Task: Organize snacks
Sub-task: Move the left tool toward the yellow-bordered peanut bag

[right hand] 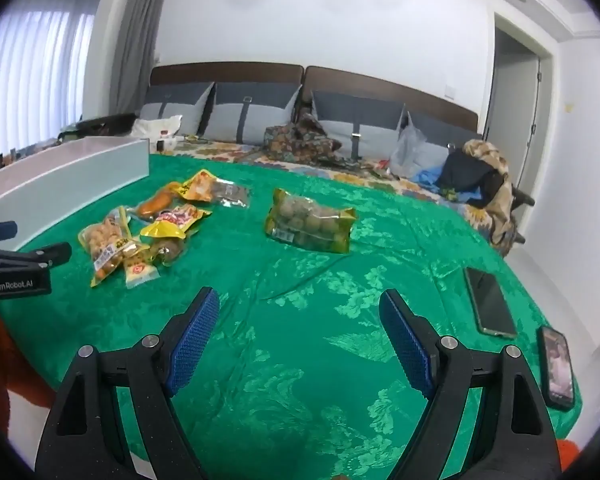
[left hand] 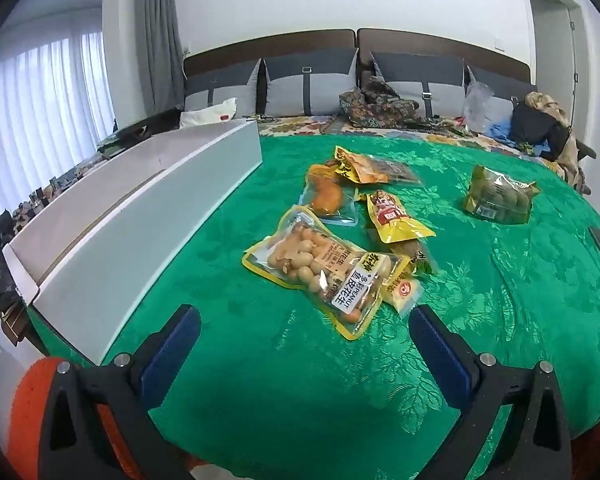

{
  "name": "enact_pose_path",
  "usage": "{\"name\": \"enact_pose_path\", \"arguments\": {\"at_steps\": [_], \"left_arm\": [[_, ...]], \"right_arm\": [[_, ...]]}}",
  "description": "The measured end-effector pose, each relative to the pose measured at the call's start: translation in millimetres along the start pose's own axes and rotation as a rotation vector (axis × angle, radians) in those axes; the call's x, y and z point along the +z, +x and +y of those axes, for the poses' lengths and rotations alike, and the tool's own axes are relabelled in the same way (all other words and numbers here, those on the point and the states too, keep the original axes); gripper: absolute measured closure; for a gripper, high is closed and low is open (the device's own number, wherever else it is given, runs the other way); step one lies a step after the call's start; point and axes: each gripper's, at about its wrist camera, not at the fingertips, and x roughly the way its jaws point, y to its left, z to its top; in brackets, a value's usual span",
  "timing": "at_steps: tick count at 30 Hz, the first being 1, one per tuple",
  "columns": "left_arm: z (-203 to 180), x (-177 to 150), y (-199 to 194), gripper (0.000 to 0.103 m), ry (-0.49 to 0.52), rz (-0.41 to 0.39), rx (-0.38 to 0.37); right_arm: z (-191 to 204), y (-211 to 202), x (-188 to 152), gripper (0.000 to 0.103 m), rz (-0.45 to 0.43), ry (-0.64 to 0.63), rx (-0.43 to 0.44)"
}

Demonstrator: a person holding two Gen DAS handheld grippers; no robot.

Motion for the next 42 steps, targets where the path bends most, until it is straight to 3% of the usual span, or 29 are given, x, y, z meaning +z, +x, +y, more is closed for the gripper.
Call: {"name": "enact_pose_path", "arguments": {"at_steps": [12, 24, 42], "left_arm": [[-9, -9, 12, 0.0, 0.06, 0.013, 0.023], [-5, -15, 29, 0.0, 0.055, 0.046, 0.017], [-3, -27, 61, 0.0, 0.046, 0.179, -0.003]], "right_arm": [[-5, 17, -3, 0.018, 0.063, 0.009, -0.006], [-3, 26, -11, 0.018, 0.105, 0.004, -0.014], [-1, 56, -34, 0.018, 0.27, 0.024, 0.028]]}}
